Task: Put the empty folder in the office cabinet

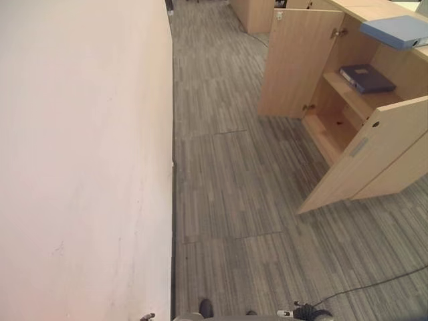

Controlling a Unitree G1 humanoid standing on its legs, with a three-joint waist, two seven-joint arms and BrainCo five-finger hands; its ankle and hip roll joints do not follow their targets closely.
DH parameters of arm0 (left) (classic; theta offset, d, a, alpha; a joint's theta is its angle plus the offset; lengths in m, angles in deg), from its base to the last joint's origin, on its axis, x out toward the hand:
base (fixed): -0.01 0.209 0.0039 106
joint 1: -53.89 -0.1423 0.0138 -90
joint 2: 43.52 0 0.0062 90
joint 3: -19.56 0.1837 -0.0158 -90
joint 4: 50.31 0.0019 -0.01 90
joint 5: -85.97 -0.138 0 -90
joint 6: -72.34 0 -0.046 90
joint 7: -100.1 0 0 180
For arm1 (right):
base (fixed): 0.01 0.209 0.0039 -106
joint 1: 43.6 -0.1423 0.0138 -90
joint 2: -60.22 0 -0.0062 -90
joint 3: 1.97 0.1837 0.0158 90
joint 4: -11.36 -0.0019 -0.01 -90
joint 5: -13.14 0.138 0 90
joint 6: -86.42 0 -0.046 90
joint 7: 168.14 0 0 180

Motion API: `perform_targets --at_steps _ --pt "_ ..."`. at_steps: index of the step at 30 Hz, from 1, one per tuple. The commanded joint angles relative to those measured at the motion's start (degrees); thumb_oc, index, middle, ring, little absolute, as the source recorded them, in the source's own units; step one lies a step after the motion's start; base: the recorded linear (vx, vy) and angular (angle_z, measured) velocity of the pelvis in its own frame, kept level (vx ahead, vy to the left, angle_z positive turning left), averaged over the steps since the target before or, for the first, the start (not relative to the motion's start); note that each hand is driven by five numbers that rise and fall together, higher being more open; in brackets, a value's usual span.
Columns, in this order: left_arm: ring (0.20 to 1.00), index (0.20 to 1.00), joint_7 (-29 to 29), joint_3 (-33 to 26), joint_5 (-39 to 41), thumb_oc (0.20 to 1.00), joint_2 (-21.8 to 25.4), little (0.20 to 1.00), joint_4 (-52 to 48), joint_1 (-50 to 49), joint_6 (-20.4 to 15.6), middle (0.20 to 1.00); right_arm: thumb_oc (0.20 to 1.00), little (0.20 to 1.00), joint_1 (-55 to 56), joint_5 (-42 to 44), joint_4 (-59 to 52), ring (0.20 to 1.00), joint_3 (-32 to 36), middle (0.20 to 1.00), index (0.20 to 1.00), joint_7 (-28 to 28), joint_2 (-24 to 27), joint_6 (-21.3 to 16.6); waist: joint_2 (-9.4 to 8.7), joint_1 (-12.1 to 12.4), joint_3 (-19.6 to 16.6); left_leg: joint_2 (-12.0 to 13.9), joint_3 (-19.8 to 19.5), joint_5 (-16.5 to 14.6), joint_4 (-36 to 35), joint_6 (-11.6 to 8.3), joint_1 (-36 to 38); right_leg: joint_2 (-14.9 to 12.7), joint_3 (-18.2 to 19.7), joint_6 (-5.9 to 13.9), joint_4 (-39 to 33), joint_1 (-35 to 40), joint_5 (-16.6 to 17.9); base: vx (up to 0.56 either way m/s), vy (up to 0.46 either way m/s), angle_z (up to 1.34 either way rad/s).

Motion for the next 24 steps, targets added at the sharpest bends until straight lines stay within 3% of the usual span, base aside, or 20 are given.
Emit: perform_targets --at_steps 1,3,4,5,6,7,8,9,13,15,20,24 --pt "1.000 1.000 -1.0 0.5 2.3 1.000 0.4 1.000 1.5 3.2 -0.5 1.000 1.000 1.000 -2.8 2.7 1.8 1.000 -1.3 1.000 1.000 0.1 1.7 0.4 -1.15 0.3 2.4 5.4 1.4 -0.9 15.5 -2.75 -5.4 -2.2 -2.8 2.38 2.3 0.8 0.2 0.03 -0.124 0.20" --pt "1.000 1.000 -1.1 0.3 2.6 1.000 0.1 1.000 1.8 2.8 -0.4 1.000 1.000 1.000 -2.8 2.5 2.3 1.000 -1.4 1.000 1.000 0.3 2.0 0.7 -1.36 0.7 2.5 6.4 2.3 1.6 16.4 -2.44 -9.5 -2.2 -3.0 2.17 2.1 1.6 -0.5 0.13 -0.043 0.09" --pt "1.000 1.000 -1.1 0.0 2.7 1.000 0.1 1.000 2.1 2.4 -0.3 1.000 1.000 1.000 -2.7 2.2 2.4 1.000 -1.5 1.000 1.000 0.2 2.0 0.7 -1.55 1.2 2.4 6.8 2.2 0.4 14.7 -2.79 -9.9 -2.0 -2.3 2.54 1.6 2.9 -1.4 0.18 0.006 -0.01" --pt "1.000 1.000 -1.2 -0.3 2.7 1.000 0.1 1.000 2.4 2.1 -0.3 1.000 1.000 1.000 -2.6 1.9 2.4 1.000 -1.6 1.000 1.000 0.1 2.1 0.8 -1.62 1.5 2.1 6.7 2.9 2.3 11.3 -2.07 -10.9 -2.1 -2.6 2.65 1.4 2.8 -0.9 0.19 -0.005 0.06" --pt "1.000 1.000 -1.2 -0.3 2.7 1.000 0.1 1.000 2.4 2.0 -0.3 1.000 1.000 1.000 -2.5 1.9 2.4 1.000 -1.7 1.000 1.000 0.1 2.0 0.8 -1.71 1.5 2.2 6.7 2.4 1.1 11.5 -2.67 -10.3 -2.0 -2.1 2.86 1.2 3.6 -1.6 0.14 0.025 0.08" --pt "1.000 1.000 -1.1 -0.8 3.0 1.000 0.0 1.000 2.8 1.6 -0.2 1.000 1.000 1.000 -2.4 1.5 2.5 1.000 -1.8 1.000 1.000 0.0 2.2 0.8 -1.36 2.0 2.0 6.8 2.4 3.4 8.7 -2.99 -11.5 -1.6 -2.0 3.12 0.8 4.2 -1.7 0.25 0.059 0.07" --pt "1.000 1.000 -1.2 -1.7 3.3 1.000 -0.1 1.000 3.3 1.1 0.0 1.000 1.000 1.000 -2.3 1.0 2.7 1.000 -2.0 1.000 1.000 0.0 2.3 0.8 -0.36 2.9 1.6 7.2 2.5 9.0 0.1 -3.27 -11.3 -1.0 -1.8 3.30 0.4 5.0 -1.8 0.27 0.100 0.03" --pt "1.000 1.000 -1.3 -2.1 3.5 1.000 -0.1 1.000 3.7 0.9 0.0 1.000 1.000 1.000 -2.4 1.0 2.8 1.000 -1.8 1.000 1.000 0.2 2.3 0.7 -0.01 3.3 1.6 7.5 2.6 10.1 -3.3 -3.59 -12.0 -0.8 -1.6 3.50 0.4 5.8 -2.4 0.20 0.084 0.03" --pt "1.000 1.000 -1.2 -4.2 4.3 1.000 -0.5 1.000 5.0 -0.6 0.1 1.000 1.000 1.000 -1.7 0.8 3.2 1.000 -0.9 1.000 1.000 0.1 2.2 0.5 0.83 4.0 0.4 8.8 4.7 10.3 -7.4 -4.39 -11.9 -1.0 -0.2 4.66 0.4 8.7 -3.9 0.31 0.097 -0.08" --pt "1.000 1.000 -1.3 -4.9 4.3 1.000 -0.5 1.000 5.4 -1.5 0.2 1.000 1.000 1.000 -1.2 0.3 3.6 1.000 -1.0 1.000 1.000 -0.1 1.7 0.5 1.53 4.5 -0.8 9.0 4.5 12.2 -7.4 -3.97 -11.7 -1.1 0.0 4.81 0.4 8.8 -4.0 0.20 0.124 -0.42" --pt "1.000 1.000 -1.4 -5.8 4.1 1.000 -0.2 1.000 5.7 -2.1 0.1 1.000 1.000 1.000 -0.8 -0.8 4.2 1.000 -1.0 1.000 1.000 -0.5 0.9 0.9 0.84 5.4 -2.8 7.3 4.9 11.0 -7.4 -2.90 -9.9 -4.0 0.5 6.73 0.4 8.9 -3.9 0.24 0.191 -0.28" --pt "1.000 1.000 -1.5 -6.0 3.8 1.000 0.6 1.000 4.9 -1.9 -0.1 1.000 1.000 1.000 -0.8 -1.8 3.9 1.000 -1.2 1.000 1.000 -1.1 0.2 1.3 -0.48 6.0 -4.6 2.8 6.1 6.8 -7.4 -0.14 -6.9 -10.2 0.3 10.45 2.8 8.3 -0.5 0.22 0.253 -0.12"
